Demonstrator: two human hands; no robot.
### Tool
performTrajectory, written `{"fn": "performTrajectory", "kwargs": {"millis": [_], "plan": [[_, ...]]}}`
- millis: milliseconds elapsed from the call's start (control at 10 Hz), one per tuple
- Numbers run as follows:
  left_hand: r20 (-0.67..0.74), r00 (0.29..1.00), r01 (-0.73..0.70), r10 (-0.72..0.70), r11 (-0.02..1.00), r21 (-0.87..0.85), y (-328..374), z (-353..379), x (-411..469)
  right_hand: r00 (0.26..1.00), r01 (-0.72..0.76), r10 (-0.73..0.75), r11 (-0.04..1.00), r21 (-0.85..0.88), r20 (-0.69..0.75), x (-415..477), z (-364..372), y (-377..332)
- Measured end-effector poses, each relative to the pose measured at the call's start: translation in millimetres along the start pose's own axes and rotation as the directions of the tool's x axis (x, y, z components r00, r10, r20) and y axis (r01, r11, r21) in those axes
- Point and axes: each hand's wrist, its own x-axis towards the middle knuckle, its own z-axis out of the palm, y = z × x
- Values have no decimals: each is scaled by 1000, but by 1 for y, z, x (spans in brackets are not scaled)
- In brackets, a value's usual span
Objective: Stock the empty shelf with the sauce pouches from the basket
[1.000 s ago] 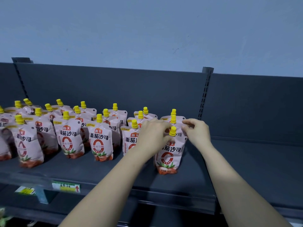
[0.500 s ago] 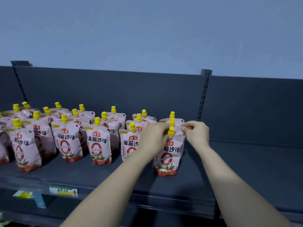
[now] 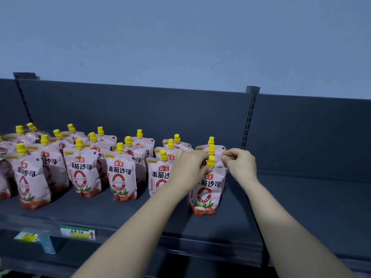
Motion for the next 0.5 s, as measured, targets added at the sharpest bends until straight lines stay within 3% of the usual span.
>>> {"fn": "performTrajectory", "kwargs": {"millis": [300,500], "plan": [[37,998,-49,43,983,178,0,-15,-11,996,57,-68,980,-189,-51,-13,-7,-6],[-3,998,-64,69,937,343,-7,-40,-22,958,232,-262,946,-226,-114,-29,-17,-35]]}}
